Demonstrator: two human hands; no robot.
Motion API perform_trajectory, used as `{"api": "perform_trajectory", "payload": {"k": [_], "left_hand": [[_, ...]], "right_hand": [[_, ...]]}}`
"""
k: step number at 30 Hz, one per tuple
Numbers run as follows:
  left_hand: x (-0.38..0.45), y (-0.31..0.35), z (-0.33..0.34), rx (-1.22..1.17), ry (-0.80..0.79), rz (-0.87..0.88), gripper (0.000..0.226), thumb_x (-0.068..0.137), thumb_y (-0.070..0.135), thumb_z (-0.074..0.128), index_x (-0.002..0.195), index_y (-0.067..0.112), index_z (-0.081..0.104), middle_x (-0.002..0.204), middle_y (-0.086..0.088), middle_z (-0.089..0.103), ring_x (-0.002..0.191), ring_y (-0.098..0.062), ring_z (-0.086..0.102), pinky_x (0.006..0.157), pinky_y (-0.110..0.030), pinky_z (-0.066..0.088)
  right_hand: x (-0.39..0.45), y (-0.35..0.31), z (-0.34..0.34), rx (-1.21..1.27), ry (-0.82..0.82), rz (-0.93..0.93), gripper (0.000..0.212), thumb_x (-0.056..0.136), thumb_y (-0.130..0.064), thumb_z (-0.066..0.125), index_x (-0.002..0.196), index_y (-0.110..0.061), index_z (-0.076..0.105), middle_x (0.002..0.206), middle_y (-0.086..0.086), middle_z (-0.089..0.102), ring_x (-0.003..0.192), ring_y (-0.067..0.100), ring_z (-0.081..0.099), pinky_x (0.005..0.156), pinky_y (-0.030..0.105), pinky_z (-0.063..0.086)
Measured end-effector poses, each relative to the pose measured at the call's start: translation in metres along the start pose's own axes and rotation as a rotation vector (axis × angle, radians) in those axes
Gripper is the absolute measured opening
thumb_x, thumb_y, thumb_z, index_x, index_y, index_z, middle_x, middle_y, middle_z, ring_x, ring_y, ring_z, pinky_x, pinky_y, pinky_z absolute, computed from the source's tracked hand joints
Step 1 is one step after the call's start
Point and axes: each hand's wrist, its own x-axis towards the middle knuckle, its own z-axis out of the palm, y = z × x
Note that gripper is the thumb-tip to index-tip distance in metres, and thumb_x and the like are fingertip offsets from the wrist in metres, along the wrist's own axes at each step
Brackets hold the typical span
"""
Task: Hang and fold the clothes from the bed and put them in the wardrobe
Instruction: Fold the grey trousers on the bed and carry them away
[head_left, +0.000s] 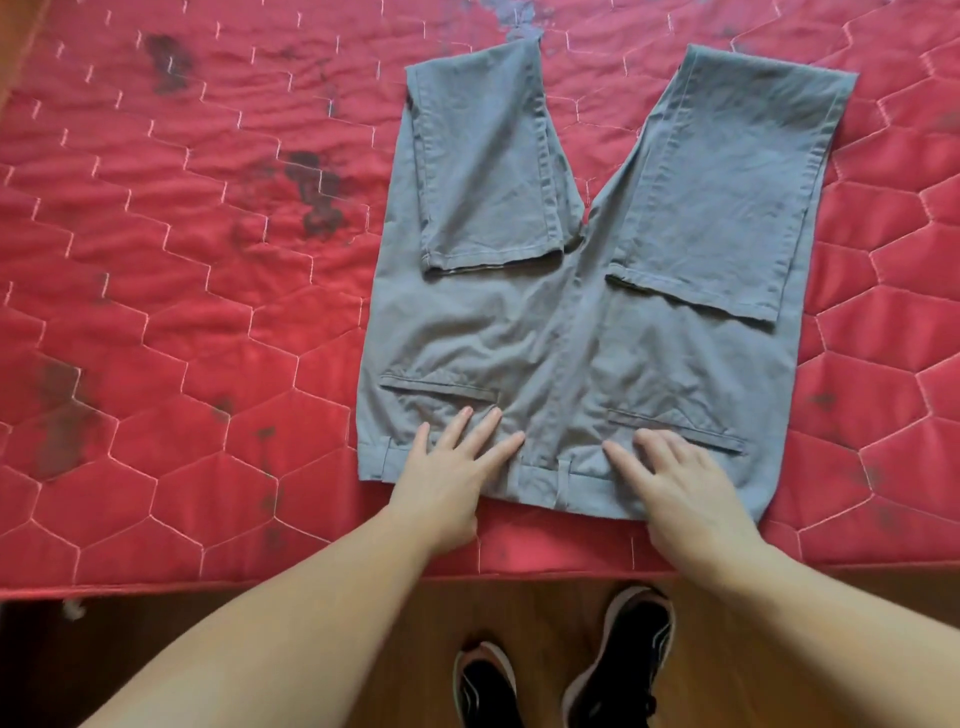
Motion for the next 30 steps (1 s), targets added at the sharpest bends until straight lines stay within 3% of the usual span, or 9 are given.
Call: {"api": "perform_trajectory", "payload": {"k": [4,7,14,16,18,21,24,27,30], "left_hand": [[0.000,-0.022,-0.006,0.036,0.127,-0.045,0.089,0.082,0.004,0.055,0.151,0.038,0.009,0.161,0.001,0.008,0.143,-0.021,0.021,0.103,-0.035,0.034],[-0.005,-0.034,-0.013,0.030,0.176,-0.098,0.058,0.093,0.009,0.044,0.145,0.031,0.031,0.138,0.002,0.041,0.120,-0.022,0.044,0.084,-0.036,0.046],[-0.017,-0.037,-0.054,-0.052,-0.046,-0.023,0.031,0.081,0.012,0.053,0.106,0.026,0.066,0.107,-0.002,0.067,0.105,-0.027,0.062,0.076,-0.032,0.047],[-0.016,-0.035,-0.067,-0.121,-0.226,0.021,0.013,0.083,0.024,0.060,0.092,0.021,0.069,0.090,-0.004,0.069,0.093,-0.028,0.065,0.069,-0.029,0.047],[-0.013,-0.034,-0.082,-0.204,-0.311,0.038,0.026,0.080,0.044,0.068,0.073,0.020,0.064,0.069,0.001,0.061,0.077,-0.026,0.063,0.060,-0.026,0.044],[-0.004,-0.036,-0.100,-0.183,-0.225,0.042,0.014,0.080,0.032,0.065,0.072,0.021,0.061,0.074,-0.001,0.063,0.079,-0.026,0.063,0.058,-0.024,0.037],[0.002,-0.037,-0.104,-0.171,-0.184,0.061,0.009,0.076,0.018,0.055,0.076,0.024,0.062,0.077,0.001,0.062,0.088,-0.027,0.063,0.062,-0.026,0.040],[0.008,-0.033,-0.093,-0.132,-0.161,0.094,0.021,0.077,0.017,0.052,0.085,0.030,0.067,0.092,0.001,0.067,0.094,-0.027,0.063,0.068,-0.027,0.043],[0.013,-0.034,-0.082,-0.073,-0.092,0.101,0.019,0.080,0.021,0.052,0.091,0.028,0.065,0.100,-0.003,0.067,0.095,-0.031,0.062,0.070,-0.031,0.045]], "right_hand": [[0.002,0.004,-0.009,0.057,-0.007,0.085,0.035,0.078,-0.005,0.054,0.110,-0.017,0.061,0.108,0.002,0.061,0.103,0.028,0.058,0.075,0.035,0.046],[0.007,0.007,-0.018,0.084,-0.057,0.183,0.020,0.085,-0.010,0.047,0.099,-0.022,0.057,0.103,-0.004,0.061,0.101,0.025,0.058,0.068,0.034,0.042],[0.002,0.015,-0.042,0.060,-0.273,0.216,0.004,0.079,-0.026,0.056,0.077,-0.025,0.059,0.087,-0.001,0.065,0.088,0.027,0.064,0.060,0.028,0.037],[0.001,0.019,-0.052,0.058,-0.426,0.241,0.013,0.076,-0.019,0.052,0.080,-0.024,0.063,0.093,0.002,0.068,0.090,0.026,0.065,0.061,0.028,0.043],[0.001,0.026,-0.061,0.120,-0.497,0.261,0.016,0.074,-0.015,0.046,0.079,-0.019,0.061,0.091,0.003,0.069,0.085,0.024,0.065,0.062,0.030,0.047],[-0.016,0.030,-0.062,0.110,-0.272,0.167,0.015,0.077,-0.032,0.047,0.088,-0.026,0.053,0.098,-0.006,0.064,0.088,0.019,0.060,0.066,0.031,0.041],[-0.055,0.022,-0.036,0.010,-0.334,0.024,0.073,0.070,-0.056,0.039,0.140,-0.039,0.028,0.139,-0.011,0.038,0.129,0.014,0.041,0.097,0.033,0.032],[-0.082,0.020,-0.007,-0.138,-0.436,0.044,0.095,0.076,-0.036,0.048,0.151,-0.035,-0.011,0.158,0.001,0.004,0.144,0.026,0.010,0.111,0.044,0.016],[-0.078,0.027,0.001,-0.198,-0.290,0.094,0.086,0.084,-0.014,0.049,0.151,-0.034,0.000,0.153,0.007,0.013,0.133,0.029,0.026,0.093,0.035,0.035]]}}
